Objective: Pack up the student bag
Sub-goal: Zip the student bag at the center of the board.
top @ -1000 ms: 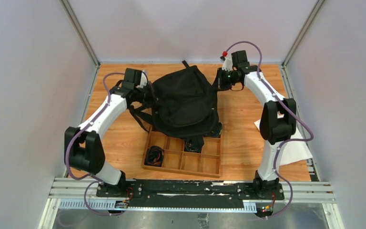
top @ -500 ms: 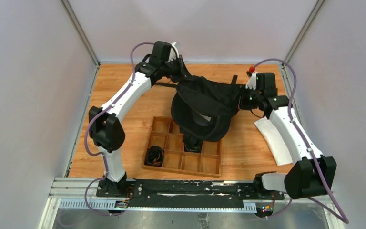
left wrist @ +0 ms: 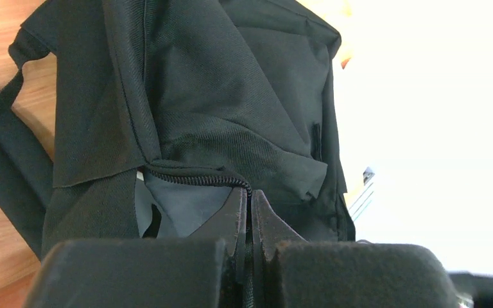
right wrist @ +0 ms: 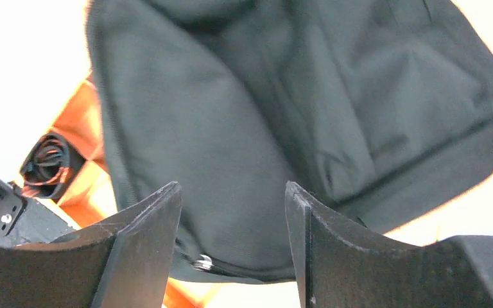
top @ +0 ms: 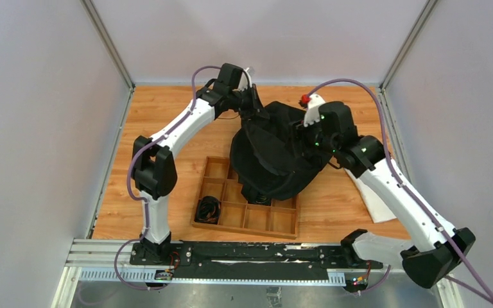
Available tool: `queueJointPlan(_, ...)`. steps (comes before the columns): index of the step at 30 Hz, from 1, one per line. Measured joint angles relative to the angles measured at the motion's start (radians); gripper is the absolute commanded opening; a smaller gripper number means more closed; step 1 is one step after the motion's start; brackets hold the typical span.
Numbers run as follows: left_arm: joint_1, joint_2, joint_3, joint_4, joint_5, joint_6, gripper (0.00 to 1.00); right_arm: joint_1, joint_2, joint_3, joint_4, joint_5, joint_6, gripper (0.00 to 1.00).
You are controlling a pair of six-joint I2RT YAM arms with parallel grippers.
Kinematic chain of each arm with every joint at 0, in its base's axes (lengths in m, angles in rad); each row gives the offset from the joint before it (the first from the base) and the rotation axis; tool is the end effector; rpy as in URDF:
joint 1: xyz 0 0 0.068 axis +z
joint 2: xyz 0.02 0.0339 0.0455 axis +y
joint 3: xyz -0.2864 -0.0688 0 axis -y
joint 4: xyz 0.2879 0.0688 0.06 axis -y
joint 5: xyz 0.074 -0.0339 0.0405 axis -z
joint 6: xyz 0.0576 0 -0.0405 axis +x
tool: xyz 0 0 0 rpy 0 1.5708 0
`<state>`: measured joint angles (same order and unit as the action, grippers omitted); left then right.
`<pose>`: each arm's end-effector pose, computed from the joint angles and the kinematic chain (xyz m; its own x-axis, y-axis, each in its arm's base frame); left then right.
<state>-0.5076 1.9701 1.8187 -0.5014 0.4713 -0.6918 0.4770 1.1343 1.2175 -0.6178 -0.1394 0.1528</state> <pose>0.4457 -0.2778 0.3171 -0.8861 -0.1575 -0.4358 0.2376 0.6530 -0.7191 0.2571 0.1419 0.3900 -0.5327 -0.1056 -0.8397 -0.4855 0.8509 0.2009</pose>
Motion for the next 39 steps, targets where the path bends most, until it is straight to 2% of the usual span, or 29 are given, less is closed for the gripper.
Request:
queueJointPlan(4, 0.0, 0.0, 0.021, -0.025, -0.036, 0.0, 0.0, 0.192, 0.004, 0.041, 0.055, 0.045, -0.034, 0.62)
queueJointPlan(10, 0.002, 0.051, 0.062, -0.046, -0.077, -0.016, 0.0, 0.342, 0.107, 0.045, 0.096, 0.08, -0.056, 0.66)
queueJointPlan(14, 0.002, 0.077, 0.062, -0.06, -0.084, -0.026, 0.0, 0.445, 0.214, 0.05, 0.082, 0.23, -0.101, 0.68)
queueJointPlan(17, 0.002, 0.076, 0.062, -0.06, -0.087, -0.026, 0.0, 0.499, 0.266, 0.052, 0.067, 0.406, -0.137, 0.64)
queueJointPlan(21, 0.002, 0.075, 0.063, -0.063, -0.087, -0.022, 0.0, 0.51, 0.284, 0.054, 0.064, 0.613, -0.17, 0.5)
queueJointPlan(22, 0.002, 0.075, 0.062, -0.063, -0.087, -0.022, 0.0, 0.509, 0.286, 0.056, 0.064, 0.655, -0.179, 0.41)
queueJointPlan(23, 0.002, 0.075, 0.062, -0.062, -0.087, -0.021, 0.0, 0.509, 0.29, 0.063, 0.063, 0.696, -0.188, 0.27)
queueJointPlan(24, 0.002, 0.075, 0.062, -0.063, -0.087, -0.02, 0.0, 0.509, 0.296, 0.072, 0.064, 0.726, -0.199, 0.05)
queueJointPlan(25, 0.002, 0.074, 0.061, -0.062, -0.087, -0.019, 0.08, 0.509, 0.304, 0.084, 0.064, 0.752, -0.208, 0.0)
queueJointPlan(28, 0.002, 0.066, 0.051, -0.063, -0.089, -0.001, 0.59, 0.501, 0.322, 0.105, 0.071, 0.788, -0.218, 0.0)
queueJointPlan(30, 0.005, 0.055, 0.045, -0.069, -0.088, 0.009, 0.69, 0.476, 0.318, 0.105, 0.073, 0.772, -0.215, 0.0)
queueJointPlan(34, 0.021, -0.004, 0.014, -0.09, -0.098, 0.047, 0.69, 0.371, 0.267, 0.099, 0.099, 0.656, -0.183, 0.0)
queueJointPlan(39, 0.061, -0.157, -0.056, -0.11, -0.165, 0.067, 0.61, 0.26, 0.207, 0.095, 0.121, 0.51, -0.119, 0.0)
